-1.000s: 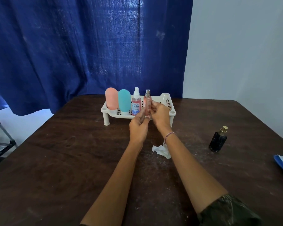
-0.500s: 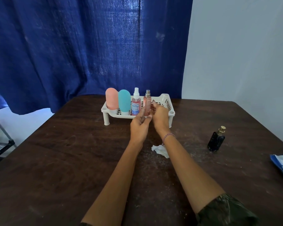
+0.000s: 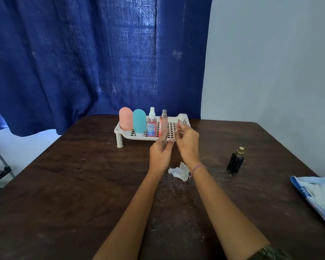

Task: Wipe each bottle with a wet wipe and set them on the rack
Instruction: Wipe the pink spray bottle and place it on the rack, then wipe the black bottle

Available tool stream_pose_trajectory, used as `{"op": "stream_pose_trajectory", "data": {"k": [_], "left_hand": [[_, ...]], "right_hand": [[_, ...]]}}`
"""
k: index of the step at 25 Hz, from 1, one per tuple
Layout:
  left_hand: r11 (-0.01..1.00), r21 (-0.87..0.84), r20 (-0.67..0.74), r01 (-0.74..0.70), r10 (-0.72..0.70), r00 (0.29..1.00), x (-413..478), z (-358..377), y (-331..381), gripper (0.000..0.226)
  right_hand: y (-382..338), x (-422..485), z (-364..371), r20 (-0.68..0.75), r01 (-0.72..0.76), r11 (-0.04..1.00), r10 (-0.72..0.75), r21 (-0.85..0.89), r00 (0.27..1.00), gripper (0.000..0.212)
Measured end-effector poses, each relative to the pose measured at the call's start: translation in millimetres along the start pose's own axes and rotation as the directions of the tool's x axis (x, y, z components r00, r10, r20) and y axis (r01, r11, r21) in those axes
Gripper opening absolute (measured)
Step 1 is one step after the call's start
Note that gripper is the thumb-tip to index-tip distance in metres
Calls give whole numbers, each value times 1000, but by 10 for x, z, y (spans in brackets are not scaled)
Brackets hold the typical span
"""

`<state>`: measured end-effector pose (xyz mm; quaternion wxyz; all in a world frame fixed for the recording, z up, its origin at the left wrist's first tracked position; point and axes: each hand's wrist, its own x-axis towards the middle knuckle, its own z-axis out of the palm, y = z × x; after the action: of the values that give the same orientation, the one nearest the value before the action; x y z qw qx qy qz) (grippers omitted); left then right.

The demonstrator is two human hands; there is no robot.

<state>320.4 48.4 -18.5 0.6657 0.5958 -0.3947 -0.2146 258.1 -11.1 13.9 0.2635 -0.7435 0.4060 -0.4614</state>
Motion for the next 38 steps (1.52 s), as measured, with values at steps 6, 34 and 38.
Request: {"op": "stream_pose_trajectory", "data": {"k": [6,34,38], "left_hand": [[996,75,33,-38,36,999,-193,108,155,41],[949,314,310,0,-102,945,-598,1455,175,58],[949,316,309,-12,-91,947,-561,1513,134,53]], "right_hand": [[-48,-188,-363,-47,11,999,-9,32,999,30],[1028,-559,-1529,-266,-249,962,269,109,925,34],[1099,-571,-1468,-209,-311,949,315,50,926,35]]}}
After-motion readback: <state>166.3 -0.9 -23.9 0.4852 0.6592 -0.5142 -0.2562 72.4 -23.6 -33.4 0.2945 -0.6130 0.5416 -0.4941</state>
